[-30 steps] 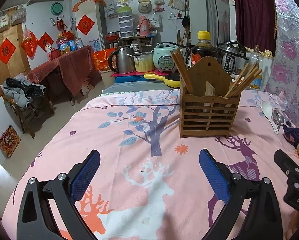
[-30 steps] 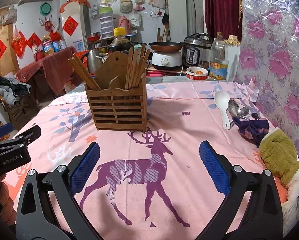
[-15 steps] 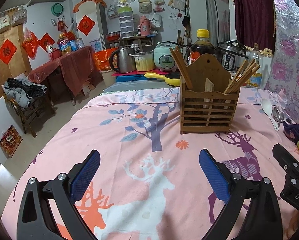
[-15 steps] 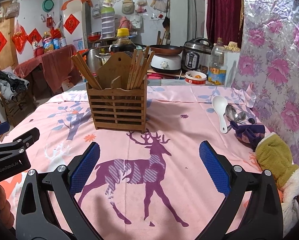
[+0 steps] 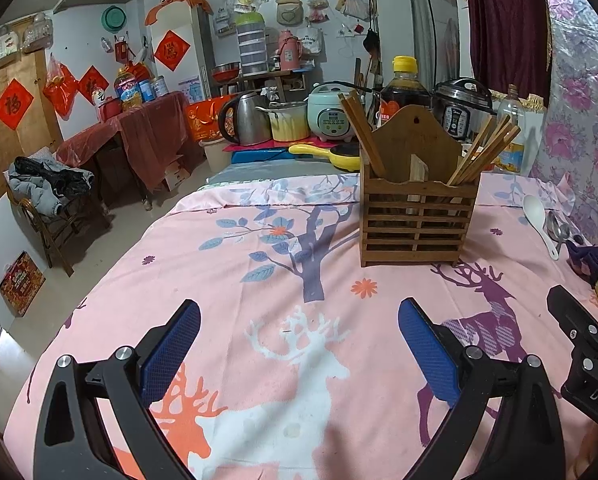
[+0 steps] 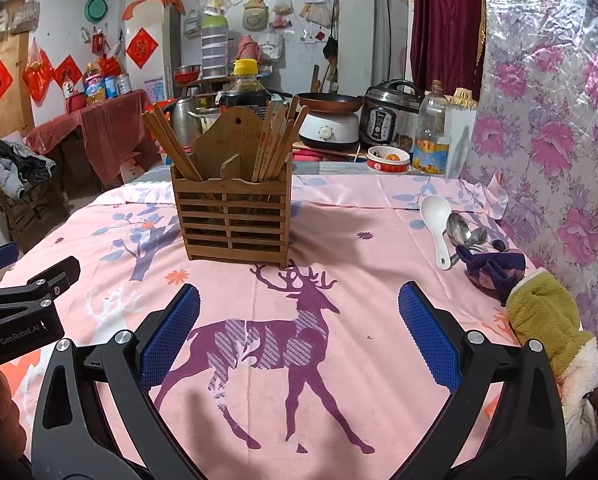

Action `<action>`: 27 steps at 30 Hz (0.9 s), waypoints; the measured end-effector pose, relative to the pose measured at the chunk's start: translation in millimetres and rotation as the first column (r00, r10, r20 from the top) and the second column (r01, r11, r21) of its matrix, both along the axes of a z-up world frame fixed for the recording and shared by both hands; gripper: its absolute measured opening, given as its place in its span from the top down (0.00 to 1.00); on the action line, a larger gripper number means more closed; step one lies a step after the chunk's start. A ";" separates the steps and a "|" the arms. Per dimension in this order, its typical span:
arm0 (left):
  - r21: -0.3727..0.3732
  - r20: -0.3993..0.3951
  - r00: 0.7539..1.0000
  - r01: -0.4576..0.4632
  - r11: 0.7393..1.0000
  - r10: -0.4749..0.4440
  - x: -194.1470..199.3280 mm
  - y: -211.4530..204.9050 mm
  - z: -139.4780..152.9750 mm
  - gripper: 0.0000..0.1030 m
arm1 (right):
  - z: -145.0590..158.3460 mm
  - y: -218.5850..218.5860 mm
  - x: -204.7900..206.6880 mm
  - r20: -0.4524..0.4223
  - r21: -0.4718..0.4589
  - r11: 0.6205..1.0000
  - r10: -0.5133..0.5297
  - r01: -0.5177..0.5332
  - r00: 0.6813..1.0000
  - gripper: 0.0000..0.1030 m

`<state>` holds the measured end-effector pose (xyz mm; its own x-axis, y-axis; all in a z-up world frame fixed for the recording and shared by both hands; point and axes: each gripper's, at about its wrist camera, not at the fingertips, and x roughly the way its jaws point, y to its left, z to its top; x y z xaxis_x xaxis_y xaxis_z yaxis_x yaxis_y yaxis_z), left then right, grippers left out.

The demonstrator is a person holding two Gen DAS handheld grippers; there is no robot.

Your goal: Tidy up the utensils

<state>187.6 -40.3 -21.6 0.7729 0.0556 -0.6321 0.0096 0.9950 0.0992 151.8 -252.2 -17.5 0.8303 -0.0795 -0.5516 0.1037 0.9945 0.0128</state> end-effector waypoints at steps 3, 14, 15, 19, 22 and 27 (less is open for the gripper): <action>0.002 0.006 1.000 0.002 1.000 -0.002 -0.7 -0.6 0.7 0.06 | 0.2 0.0 -0.2 0.003 0.001 1.000 0.000 0.000 1.000 0.07; -0.022 0.016 0.999 0.043 0.999 -0.043 -5.8 -0.4 5.0 0.05 | -0.7 1.7 0.1 0.001 -0.006 1.000 0.002 -0.002 1.000 0.06; -0.027 0.014 0.999 0.046 0.999 -0.046 -5.6 0.2 5.0 0.05 | -0.7 1.7 0.1 0.001 -0.005 1.000 0.003 -0.003 1.000 0.06; -0.046 0.004 0.998 0.065 0.997 -0.065 -6.1 1.5 4.9 0.06 | -0.8 1.4 0.3 0.001 -0.011 1.000 0.003 -0.003 1.000 0.06; -0.027 0.014 0.999 0.051 0.998 -0.050 -8.2 0.3 5.4 0.06 | -0.6 0.9 0.1 0.001 -0.006 1.000 0.002 -0.002 1.000 0.06; -0.035 0.021 0.999 0.043 0.998 -0.042 -9.4 2.3 7.6 0.06 | -0.7 1.6 0.2 0.001 -0.006 1.000 0.003 -0.003 1.000 0.06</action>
<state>178.2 -38.0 -14.0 0.7868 0.0004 -0.6172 0.0502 0.9966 0.0647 151.9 -250.6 -18.2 0.8309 -0.0808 -0.5506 0.1011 0.9949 0.0065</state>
